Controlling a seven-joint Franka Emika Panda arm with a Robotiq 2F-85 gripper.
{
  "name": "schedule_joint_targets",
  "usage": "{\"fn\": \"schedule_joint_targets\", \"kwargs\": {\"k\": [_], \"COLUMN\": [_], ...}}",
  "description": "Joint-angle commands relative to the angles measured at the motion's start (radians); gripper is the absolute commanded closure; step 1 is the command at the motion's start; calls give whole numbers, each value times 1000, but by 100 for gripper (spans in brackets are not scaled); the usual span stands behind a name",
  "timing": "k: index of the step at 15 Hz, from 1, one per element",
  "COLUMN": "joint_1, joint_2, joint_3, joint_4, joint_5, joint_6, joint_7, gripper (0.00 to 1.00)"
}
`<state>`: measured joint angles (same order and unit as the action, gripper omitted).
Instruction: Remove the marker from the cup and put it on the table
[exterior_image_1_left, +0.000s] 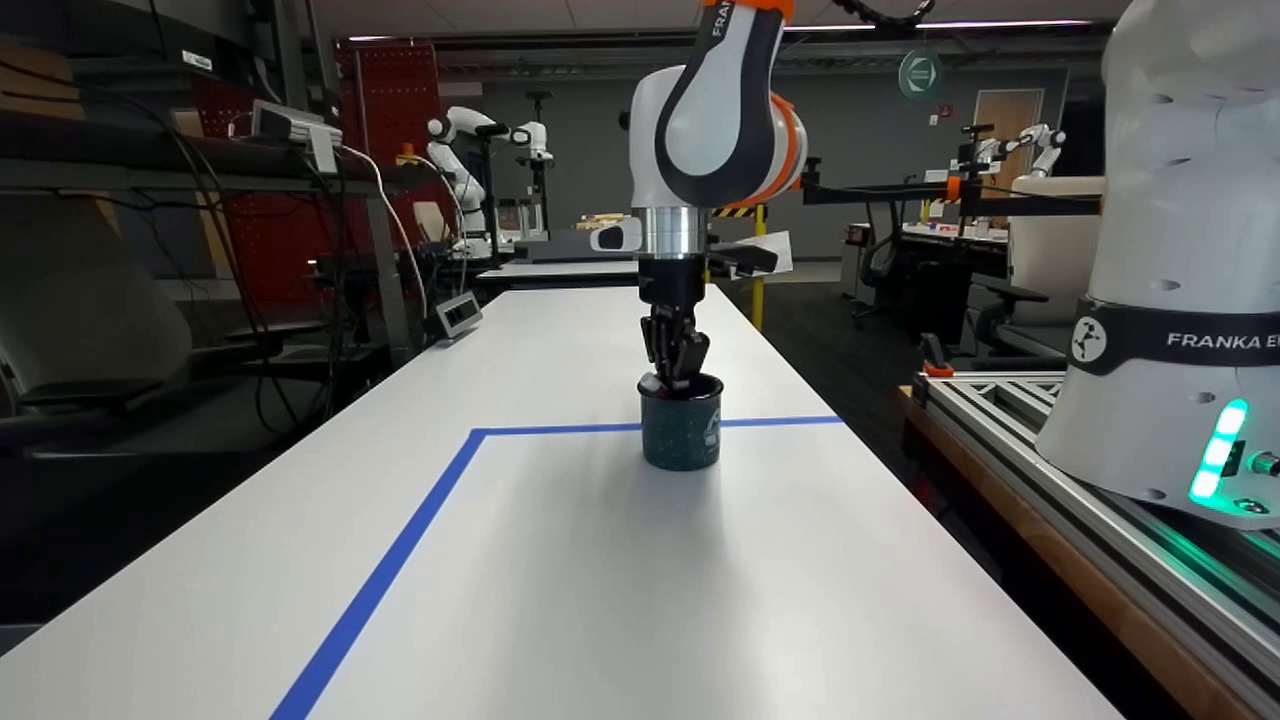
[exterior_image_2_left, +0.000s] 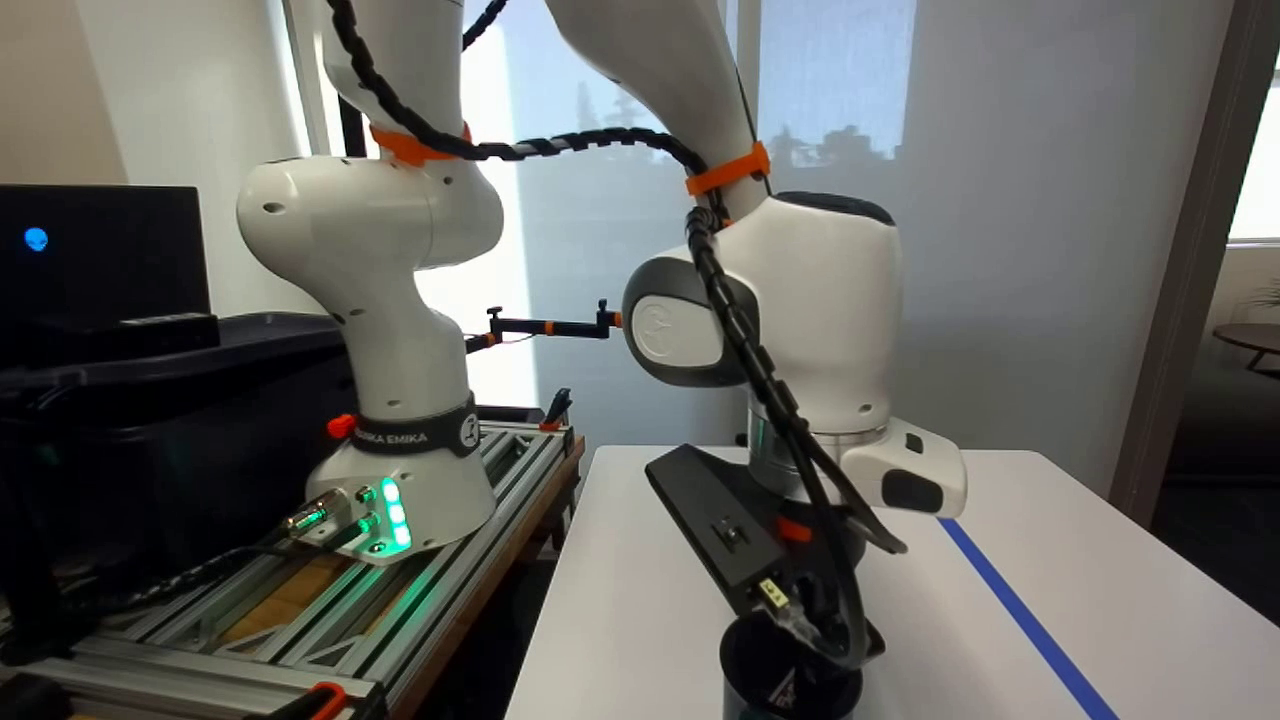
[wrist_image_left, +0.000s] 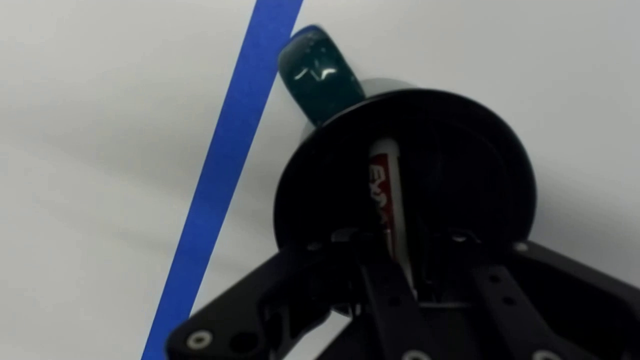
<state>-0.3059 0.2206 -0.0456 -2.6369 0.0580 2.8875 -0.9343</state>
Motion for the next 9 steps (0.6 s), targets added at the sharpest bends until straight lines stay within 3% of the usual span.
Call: {"fn": "schedule_joint_targets", "kwargs": {"k": [1,6,9], "joint_1": [-9,62,64], "joint_2": [-7,-121,-200], "joint_3": [-1,-131,-152], "joint_4": [-1,-52,-69], "joint_5": [-19,-215,-283], "joint_6": [11,-57,-111], "joint_7": [-8,153,210], "gripper": [96,95,95]}}
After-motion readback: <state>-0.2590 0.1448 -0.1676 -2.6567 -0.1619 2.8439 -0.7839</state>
